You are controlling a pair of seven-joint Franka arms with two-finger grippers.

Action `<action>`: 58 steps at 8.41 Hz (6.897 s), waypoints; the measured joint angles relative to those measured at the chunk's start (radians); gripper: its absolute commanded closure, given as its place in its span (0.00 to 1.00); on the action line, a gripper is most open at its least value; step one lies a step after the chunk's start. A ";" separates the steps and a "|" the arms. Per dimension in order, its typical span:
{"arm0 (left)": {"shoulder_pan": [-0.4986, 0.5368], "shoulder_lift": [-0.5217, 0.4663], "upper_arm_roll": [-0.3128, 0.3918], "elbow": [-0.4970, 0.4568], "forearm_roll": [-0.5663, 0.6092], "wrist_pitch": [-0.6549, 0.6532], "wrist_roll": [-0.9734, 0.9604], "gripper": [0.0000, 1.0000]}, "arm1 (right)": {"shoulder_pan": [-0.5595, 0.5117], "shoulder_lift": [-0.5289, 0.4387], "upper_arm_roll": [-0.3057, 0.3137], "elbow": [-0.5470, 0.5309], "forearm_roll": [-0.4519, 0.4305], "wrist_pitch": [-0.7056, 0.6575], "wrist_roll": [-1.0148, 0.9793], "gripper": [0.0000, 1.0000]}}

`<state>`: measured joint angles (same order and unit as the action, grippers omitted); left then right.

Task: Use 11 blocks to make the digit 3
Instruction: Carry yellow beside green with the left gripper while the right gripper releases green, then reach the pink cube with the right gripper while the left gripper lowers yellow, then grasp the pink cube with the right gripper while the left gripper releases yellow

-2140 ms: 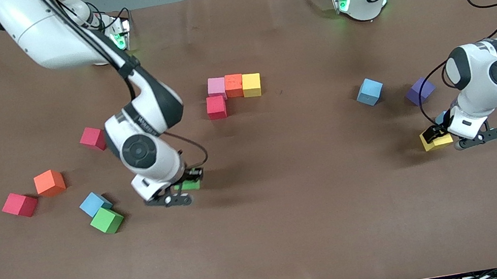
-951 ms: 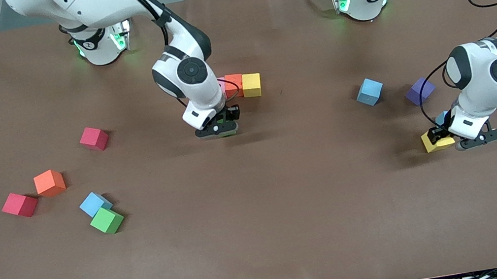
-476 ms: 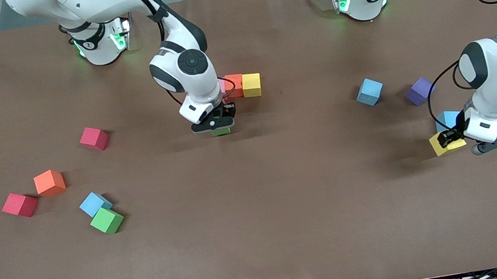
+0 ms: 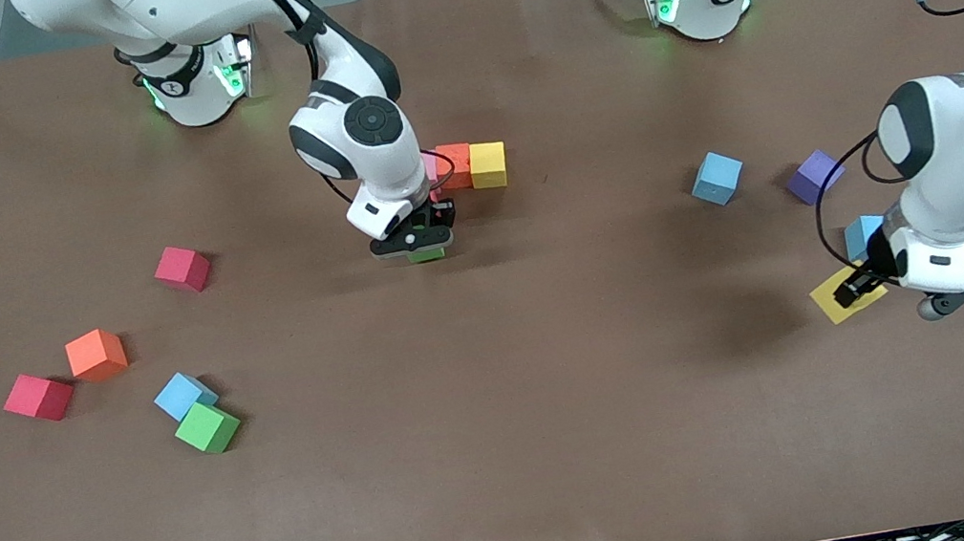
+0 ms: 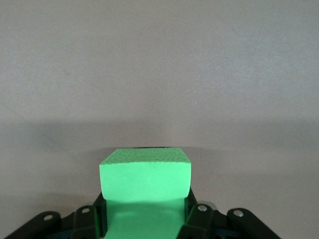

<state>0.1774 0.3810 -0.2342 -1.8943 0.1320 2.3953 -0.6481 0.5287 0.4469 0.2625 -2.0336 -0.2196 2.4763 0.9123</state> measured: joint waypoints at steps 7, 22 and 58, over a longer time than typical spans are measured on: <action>-0.302 0.001 -0.012 0.017 0.000 -0.036 -0.653 0.73 | 0.001 0.000 -0.003 -0.006 -0.002 0.015 0.004 0.55; -0.643 0.148 -0.012 0.159 0.000 -0.217 -1.541 0.73 | -0.022 -0.011 -0.021 0.000 -0.042 0.021 0.068 0.01; -0.969 0.397 0.037 0.402 0.089 -0.158 -1.986 0.00 | -0.833 -0.208 -0.009 -0.397 0.040 -0.171 -0.514 0.44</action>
<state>-0.7917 0.7782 -0.1973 -1.4922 0.2206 2.2370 -2.6340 -0.3044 0.2387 0.2534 -2.4303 -0.1792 2.3049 0.3981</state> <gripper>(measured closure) 0.427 0.026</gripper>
